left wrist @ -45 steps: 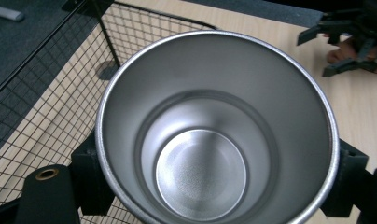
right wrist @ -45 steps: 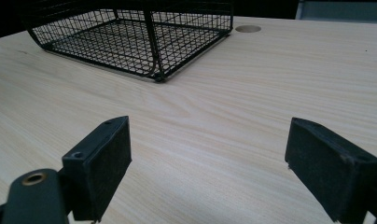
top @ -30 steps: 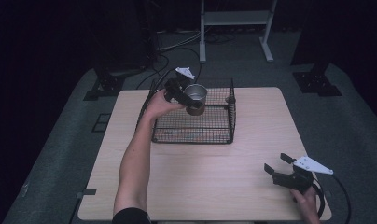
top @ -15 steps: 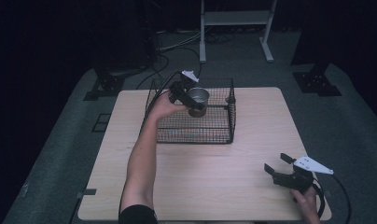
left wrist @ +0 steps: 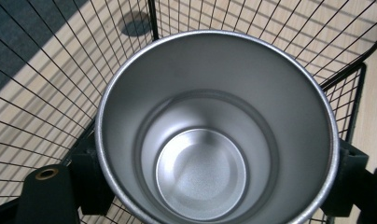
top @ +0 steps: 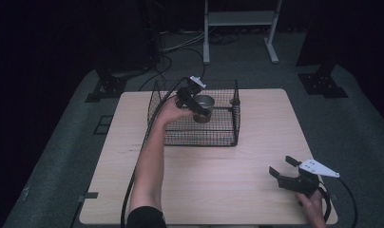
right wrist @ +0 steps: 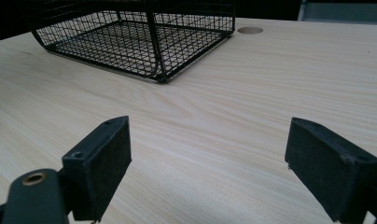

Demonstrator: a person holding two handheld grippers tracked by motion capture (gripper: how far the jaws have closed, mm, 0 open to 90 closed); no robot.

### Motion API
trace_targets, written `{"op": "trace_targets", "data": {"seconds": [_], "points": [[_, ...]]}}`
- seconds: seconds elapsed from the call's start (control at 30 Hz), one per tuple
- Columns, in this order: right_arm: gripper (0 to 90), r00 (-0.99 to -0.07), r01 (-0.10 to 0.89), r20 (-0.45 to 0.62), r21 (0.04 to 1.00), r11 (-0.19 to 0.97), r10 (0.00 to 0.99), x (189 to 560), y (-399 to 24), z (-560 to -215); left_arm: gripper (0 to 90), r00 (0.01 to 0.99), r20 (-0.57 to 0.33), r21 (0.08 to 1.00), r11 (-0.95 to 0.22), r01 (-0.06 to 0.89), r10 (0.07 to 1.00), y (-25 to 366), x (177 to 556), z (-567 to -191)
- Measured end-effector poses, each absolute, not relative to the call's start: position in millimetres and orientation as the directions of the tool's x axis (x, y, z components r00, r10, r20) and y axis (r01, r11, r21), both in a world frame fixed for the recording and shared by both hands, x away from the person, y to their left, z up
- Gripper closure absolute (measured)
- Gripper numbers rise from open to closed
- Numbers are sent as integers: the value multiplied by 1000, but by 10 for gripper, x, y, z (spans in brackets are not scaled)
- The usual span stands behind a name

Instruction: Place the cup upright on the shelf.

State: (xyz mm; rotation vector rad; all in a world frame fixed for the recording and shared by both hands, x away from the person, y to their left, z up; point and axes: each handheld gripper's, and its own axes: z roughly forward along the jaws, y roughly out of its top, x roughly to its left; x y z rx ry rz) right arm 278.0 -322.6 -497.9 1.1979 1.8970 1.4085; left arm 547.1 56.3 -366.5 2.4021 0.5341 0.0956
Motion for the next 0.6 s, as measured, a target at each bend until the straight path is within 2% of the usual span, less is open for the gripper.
{"op": "trace_targets", "data": {"seconds": [0.2, 0.6], "points": [[137, -499, 357, 112, 930, 86, 860, 2780, -3227, -4979, 177, 906, -67, 609, -703, 368, 417, 551, 5480, -3808], [137, -499, 357, 110, 930, 88, 859, 2780, -3224, -4978, 177, 898, -60, 515, -757, 402, 436, 505, 5553, -4037]]}}
